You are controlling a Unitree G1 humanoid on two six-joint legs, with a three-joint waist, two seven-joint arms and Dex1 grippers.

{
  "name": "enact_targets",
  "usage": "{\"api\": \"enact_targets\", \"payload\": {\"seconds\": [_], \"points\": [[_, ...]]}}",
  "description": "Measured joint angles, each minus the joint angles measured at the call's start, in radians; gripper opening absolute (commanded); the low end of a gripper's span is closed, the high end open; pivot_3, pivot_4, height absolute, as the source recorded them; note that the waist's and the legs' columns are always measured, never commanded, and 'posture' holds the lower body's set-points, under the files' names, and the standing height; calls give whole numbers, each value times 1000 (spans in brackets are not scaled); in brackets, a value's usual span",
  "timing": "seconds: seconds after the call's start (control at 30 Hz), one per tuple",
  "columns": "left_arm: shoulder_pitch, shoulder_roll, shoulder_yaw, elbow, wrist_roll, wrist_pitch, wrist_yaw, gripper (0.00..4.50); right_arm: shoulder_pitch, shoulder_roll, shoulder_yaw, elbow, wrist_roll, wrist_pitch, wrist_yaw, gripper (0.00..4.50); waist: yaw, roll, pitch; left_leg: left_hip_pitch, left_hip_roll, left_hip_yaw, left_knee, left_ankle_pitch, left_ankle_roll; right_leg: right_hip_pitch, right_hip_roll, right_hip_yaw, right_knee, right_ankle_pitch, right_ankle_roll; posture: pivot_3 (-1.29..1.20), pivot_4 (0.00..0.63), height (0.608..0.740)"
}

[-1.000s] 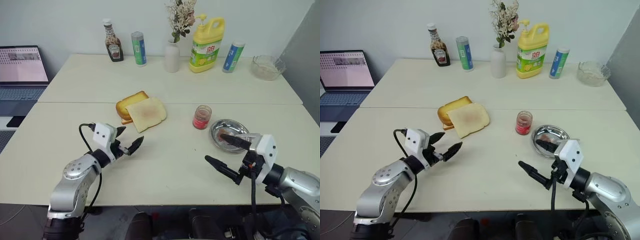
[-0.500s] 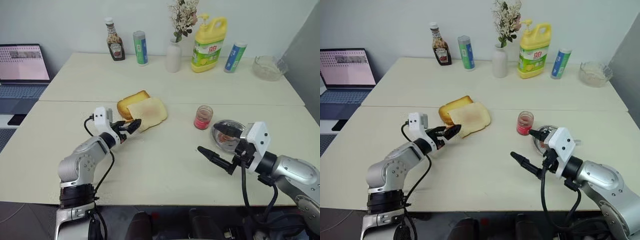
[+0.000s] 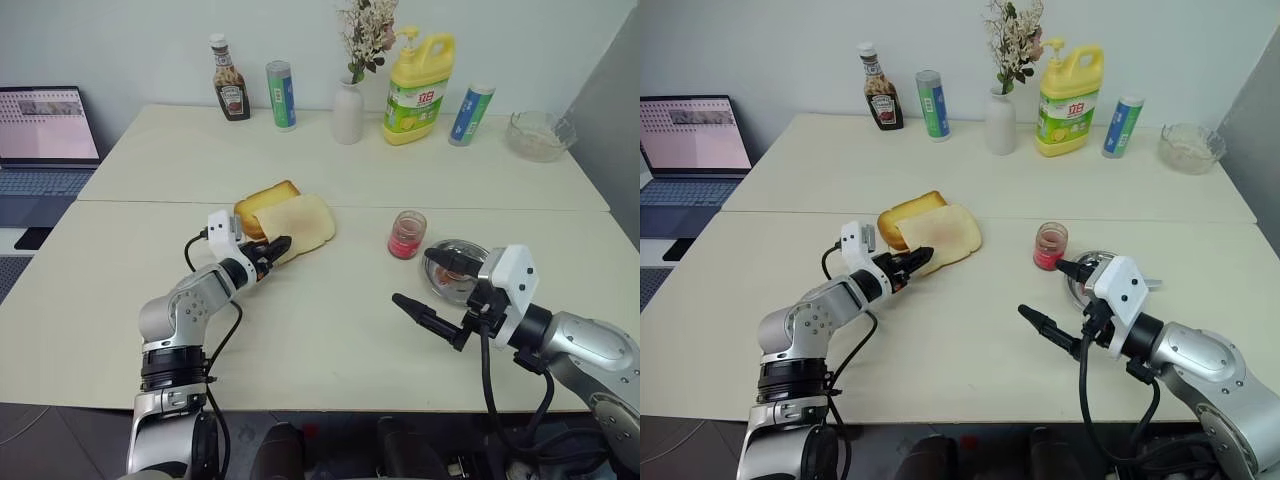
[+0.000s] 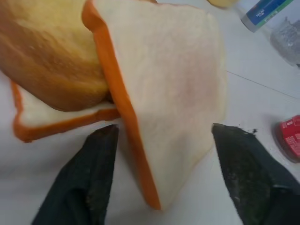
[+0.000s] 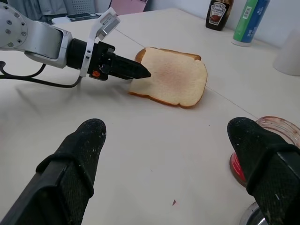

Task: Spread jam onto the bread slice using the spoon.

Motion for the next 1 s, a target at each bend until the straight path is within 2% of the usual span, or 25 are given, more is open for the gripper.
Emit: {"api": "enact_targets", "payload": {"seconds": [0.2,0.3,0.43,0.53,0.77,1.0], "points": [[0,7,1,-1,-2,28,-6,95,1,3,0,-9,-3,0,-1,4500,0,0,0,-1,0,-2,0,0,0,0,0,-2,0,0,0,0,150,740],[14,41,-4,-27,-30,68,-55,41,10,0,-1,-12,-3,-2,3,4500,-2,0,0,-2,0,-3,0,0,0,0,0,-4,0,0,0,0,150,740],[56,148,-9,-119,-131,211,-176,41,56,-35,-42,-20,14,-2,36,4500,-2,0,0,-2,0,-7,0,0,0,0,0,-8,1,-1,-1,0,150,740],[72,193,-9,-150,-200,304,-241,41,79,-71,-77,-21,42,-2,74,4500,-1,0,0,-2,0,-9,0,0,0,1,0,-10,1,-1,-2,0,150,740],[128,198,-4,-259,-391,517,-286,41,154,-184,-155,-29,133,24,184,4500,0,0,0,-2,0,-9,0,0,0,1,-1,-10,0,-1,-2,0,150,740],[282,222,10,-405,-491,611,-262,41,204,-244,-192,-57,196,42,243,4500,-3,0,0,-1,1,-9,0,0,0,2,-1,-10,0,-2,-4,0,150,740]]}}
